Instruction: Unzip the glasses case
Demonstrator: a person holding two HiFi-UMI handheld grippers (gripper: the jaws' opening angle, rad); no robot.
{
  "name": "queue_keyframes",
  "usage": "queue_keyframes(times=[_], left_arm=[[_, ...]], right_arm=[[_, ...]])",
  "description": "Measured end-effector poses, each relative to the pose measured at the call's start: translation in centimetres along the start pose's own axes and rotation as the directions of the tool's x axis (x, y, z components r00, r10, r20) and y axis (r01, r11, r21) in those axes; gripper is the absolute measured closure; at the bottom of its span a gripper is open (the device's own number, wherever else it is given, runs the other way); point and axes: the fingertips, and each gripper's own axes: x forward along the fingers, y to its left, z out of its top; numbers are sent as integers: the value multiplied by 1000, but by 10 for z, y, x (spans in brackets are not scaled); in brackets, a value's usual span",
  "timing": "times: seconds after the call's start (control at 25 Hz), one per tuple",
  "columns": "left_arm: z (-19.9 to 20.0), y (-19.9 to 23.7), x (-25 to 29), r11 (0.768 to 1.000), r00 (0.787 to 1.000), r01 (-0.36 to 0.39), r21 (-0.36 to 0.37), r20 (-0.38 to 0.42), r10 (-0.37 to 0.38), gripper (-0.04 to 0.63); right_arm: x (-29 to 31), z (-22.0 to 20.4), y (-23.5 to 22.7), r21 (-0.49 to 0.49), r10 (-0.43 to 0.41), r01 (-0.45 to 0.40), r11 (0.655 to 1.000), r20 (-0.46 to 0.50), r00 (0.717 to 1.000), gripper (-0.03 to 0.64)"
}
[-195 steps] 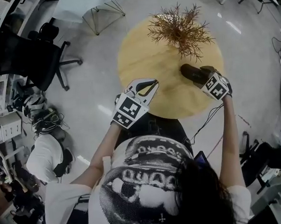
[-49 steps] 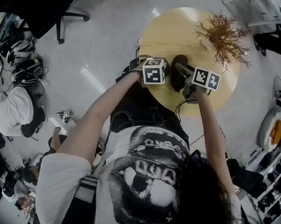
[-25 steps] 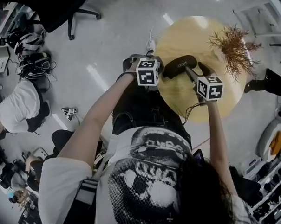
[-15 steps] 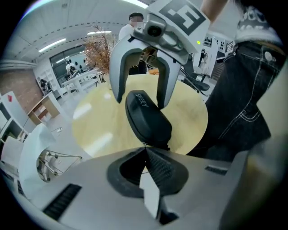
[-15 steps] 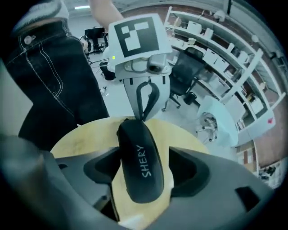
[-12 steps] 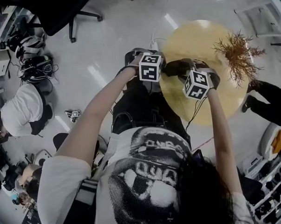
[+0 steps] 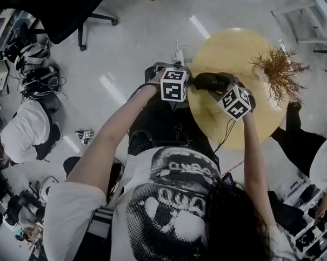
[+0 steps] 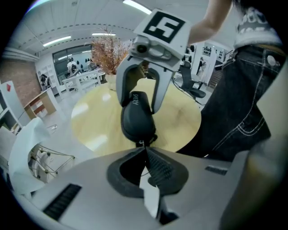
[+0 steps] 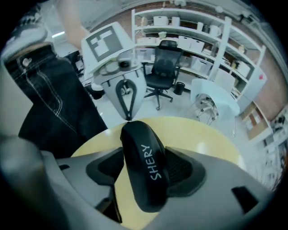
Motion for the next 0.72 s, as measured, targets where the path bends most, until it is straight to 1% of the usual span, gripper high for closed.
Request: queue_keyframes(times=[0.04,0.12,0.24,0.36,0.52,0.72], left_arm=[[0,-3,0,1000,1000,10,-4,11,-10,583],[2,-6,0,999,999,13,-36,45,-12,583],[6,-7,1,995,996,19,-94,85,-11,583],[13,-9,6,993,994,29,-115,109,-16,583],[16,-8,9,994,992,24,-109,125,-10,581],[10,-4,8,993,989,15,-114,146,2,581]], right_arm=[[1,1,-4,53,-2,1,999,18,1000,328],[2,2,-9,138,-3,-3,990,45,999,327],[2,3,-12,208,-34,23,978,52,998,325],[3,4,-16,266,-78,63,962,47,996,318],[4,6,-16,302,-114,98,948,35,993,307],[4,7,-16,285,-109,101,953,14,994,304]])
